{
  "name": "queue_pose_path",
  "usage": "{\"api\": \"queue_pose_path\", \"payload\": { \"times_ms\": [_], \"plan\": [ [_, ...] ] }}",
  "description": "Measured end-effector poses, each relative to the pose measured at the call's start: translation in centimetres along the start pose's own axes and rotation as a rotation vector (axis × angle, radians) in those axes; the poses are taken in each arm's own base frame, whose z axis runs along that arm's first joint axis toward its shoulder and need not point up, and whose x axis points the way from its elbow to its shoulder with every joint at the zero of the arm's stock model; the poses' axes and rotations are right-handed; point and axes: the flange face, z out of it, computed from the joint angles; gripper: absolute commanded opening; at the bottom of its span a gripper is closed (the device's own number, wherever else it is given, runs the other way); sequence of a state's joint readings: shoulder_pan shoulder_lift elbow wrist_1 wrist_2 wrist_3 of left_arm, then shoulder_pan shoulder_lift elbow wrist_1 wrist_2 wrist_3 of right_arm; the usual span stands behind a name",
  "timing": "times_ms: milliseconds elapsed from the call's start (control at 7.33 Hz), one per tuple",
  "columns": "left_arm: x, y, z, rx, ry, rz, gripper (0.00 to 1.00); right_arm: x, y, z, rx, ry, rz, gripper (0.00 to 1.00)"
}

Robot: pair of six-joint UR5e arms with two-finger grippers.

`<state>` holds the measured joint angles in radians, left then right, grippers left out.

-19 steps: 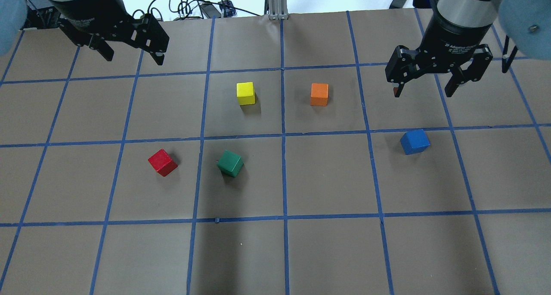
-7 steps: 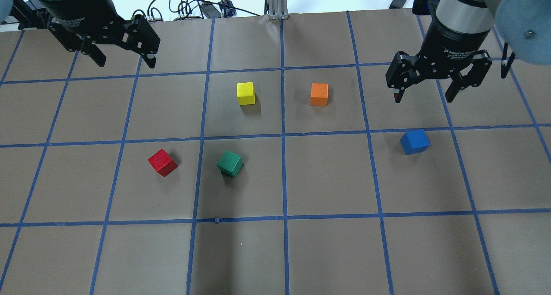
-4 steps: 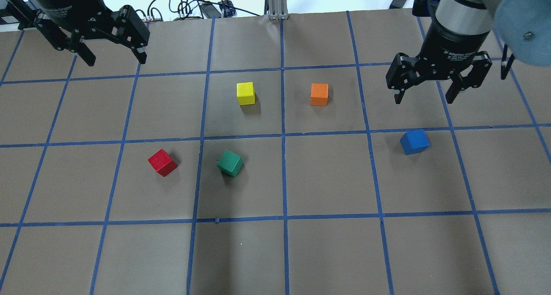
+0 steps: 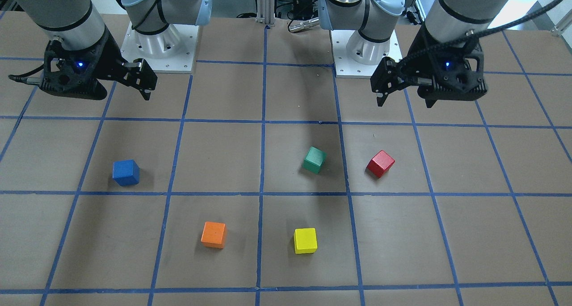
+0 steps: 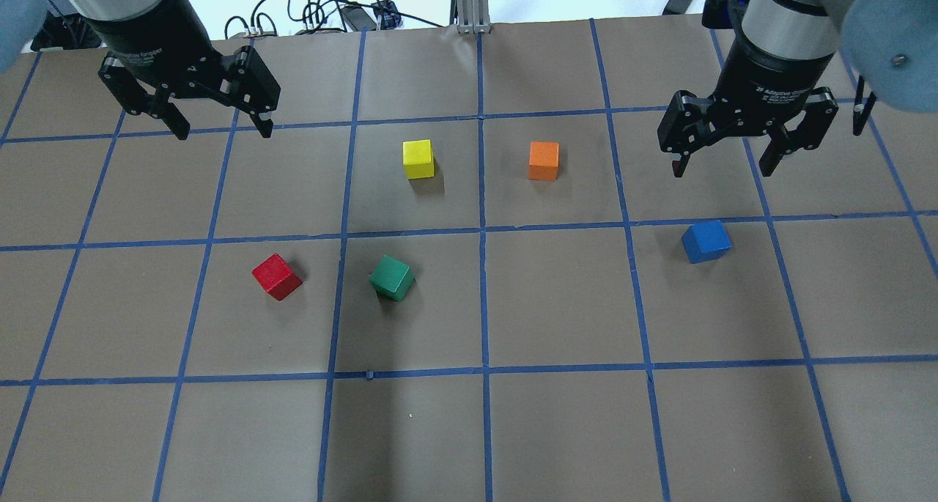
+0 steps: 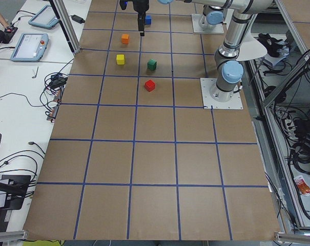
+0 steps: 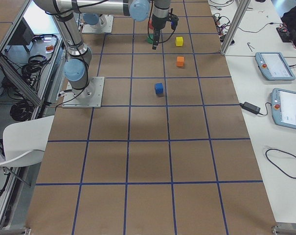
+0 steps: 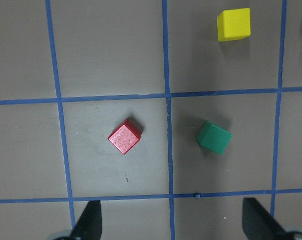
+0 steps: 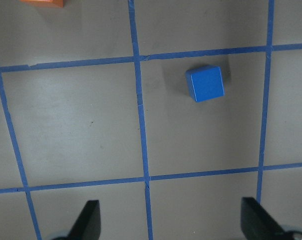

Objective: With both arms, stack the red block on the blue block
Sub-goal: 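Lower the left gripper onto the red cube and close on it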

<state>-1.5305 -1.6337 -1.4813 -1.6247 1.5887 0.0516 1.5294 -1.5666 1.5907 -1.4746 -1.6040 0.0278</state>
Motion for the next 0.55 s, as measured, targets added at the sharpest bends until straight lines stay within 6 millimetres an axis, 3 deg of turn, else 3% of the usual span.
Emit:
{"api": "queue_pose_path", "payload": {
  "times_ms": [545],
  "plan": [
    [-4.3, 0.4, 12.4, 0.007, 0.005, 0.016, 1.0, 0.0, -0.1, 0.2, -0.002, -0.001, -0.003, 1.0]
  ]
}}
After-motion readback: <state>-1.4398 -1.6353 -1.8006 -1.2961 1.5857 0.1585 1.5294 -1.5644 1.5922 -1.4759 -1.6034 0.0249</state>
